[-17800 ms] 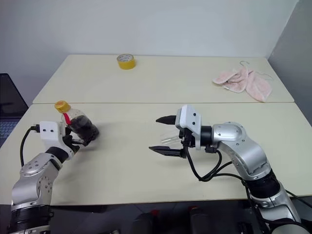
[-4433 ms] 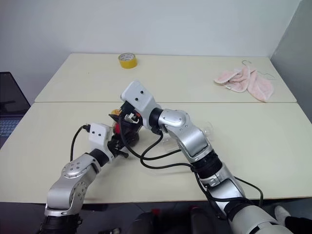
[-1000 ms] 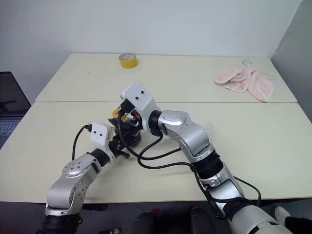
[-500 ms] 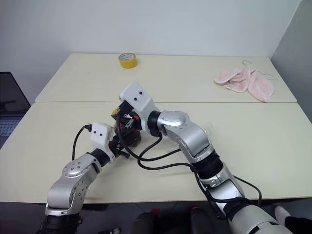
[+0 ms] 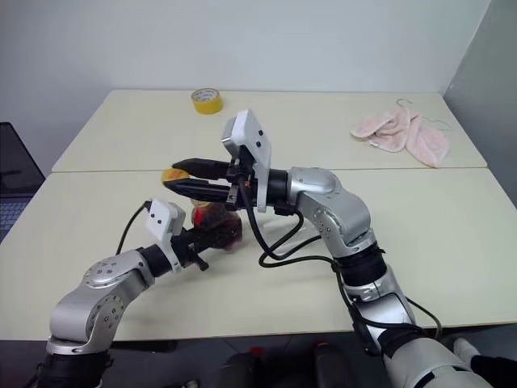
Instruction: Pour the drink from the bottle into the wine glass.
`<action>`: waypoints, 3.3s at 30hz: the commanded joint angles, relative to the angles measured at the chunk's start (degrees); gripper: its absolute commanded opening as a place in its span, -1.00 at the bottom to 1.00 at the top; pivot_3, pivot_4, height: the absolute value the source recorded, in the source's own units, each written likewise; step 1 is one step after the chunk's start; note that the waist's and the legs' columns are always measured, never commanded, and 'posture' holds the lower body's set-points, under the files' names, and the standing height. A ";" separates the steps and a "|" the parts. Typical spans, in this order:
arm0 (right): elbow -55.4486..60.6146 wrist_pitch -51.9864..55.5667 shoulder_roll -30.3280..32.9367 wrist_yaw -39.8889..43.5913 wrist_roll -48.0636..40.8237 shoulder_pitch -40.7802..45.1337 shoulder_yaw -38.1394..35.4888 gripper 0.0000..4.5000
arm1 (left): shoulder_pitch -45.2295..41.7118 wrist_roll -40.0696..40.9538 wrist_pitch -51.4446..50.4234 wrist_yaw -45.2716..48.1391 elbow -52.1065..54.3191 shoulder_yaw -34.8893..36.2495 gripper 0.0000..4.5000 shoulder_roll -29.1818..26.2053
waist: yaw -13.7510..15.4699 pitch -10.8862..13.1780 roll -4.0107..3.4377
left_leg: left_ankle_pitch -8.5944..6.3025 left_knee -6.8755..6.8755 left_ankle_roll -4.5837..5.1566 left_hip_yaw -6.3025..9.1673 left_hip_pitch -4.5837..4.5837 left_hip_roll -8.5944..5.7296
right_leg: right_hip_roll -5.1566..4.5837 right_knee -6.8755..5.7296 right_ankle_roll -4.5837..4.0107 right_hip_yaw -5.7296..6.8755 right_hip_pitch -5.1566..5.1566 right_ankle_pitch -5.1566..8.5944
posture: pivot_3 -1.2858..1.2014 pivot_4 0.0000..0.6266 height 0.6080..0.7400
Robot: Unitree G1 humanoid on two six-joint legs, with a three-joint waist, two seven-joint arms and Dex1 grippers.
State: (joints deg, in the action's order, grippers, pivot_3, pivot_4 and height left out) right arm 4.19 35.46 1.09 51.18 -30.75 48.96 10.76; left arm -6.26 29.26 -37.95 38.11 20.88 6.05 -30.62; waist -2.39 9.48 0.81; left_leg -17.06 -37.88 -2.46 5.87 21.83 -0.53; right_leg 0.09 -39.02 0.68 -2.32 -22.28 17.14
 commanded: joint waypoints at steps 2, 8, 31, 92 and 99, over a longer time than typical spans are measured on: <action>2.55 2.78 -2.52 -4.96 -4.65 -0.08 -3.55 -0.47 | -0.59 2.22 -0.28 0.67 4.03 0.87 -0.67 -0.84 | 0.14 0.00 0.00 | 0.00 -0.03 0.00 -0.01 0.00 -0.01 | -0.01 0.01 0.00 -0.01 0.01 0.00 | 0.03 -0.52 1.00; 2.85 2.78 2.92 -13.93 0.09 -3.13 -7.33 -0.47 | -0.68 -0.07 1.89 -3.60 3.40 1.72 -0.67 0.60 | 0.84 -0.01 0.02 | 0.07 -0.05 -0.13 -0.03 0.01 -0.04 | -0.03 0.03 0.00 -0.03 0.01 0.00 | 0.03 -0.52 1.00; 2.57 -16.89 27.76 -25.91 18.46 -43.40 -26.30 -0.47 | -0.25 -4.70 7.66 -10.15 2.57 1.32 -0.67 5.02 | 0.60 -0.01 0.02 | 0.03 -0.05 0.06 -0.34 -0.07 -0.08 | -0.05 -0.01 0.02 -0.25 0.12 0.01 | 0.03 -0.52 1.00; 15.65 -10.67 21.74 -3.85 12.62 -17.83 4.57 1.00 | -4.30 -8.31 13.22 -22.39 -14.19 13.11 0.37 8.63 | 1.38 -0.09 0.17 | 0.14 -0.15 -0.14 -0.05 0.02 -0.08 | -0.07 0.02 0.01 -0.02 0.09 0.00 | 0.03 -0.52 1.00; 15.94 -10.55 22.25 -3.44 12.32 -18.14 4.20 1.00 | -2.07 -7.57 12.32 -23.47 -10.60 14.02 0.79 9.30 | 1.38 -0.10 0.18 | 0.14 -0.15 -0.14 -0.04 0.02 -0.08 | -0.07 0.02 0.01 -0.02 0.09 0.00 | 0.03 -0.52 1.00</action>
State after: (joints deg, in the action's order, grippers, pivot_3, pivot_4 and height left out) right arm 18.66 25.58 23.29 47.41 -17.64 30.06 16.43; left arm -8.54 20.83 -25.88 15.03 7.13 18.48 -21.13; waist -1.01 9.38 0.99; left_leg -16.91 -38.03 -2.61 5.83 21.84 -0.61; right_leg 0.02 -39.00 0.70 -2.34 -22.19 17.13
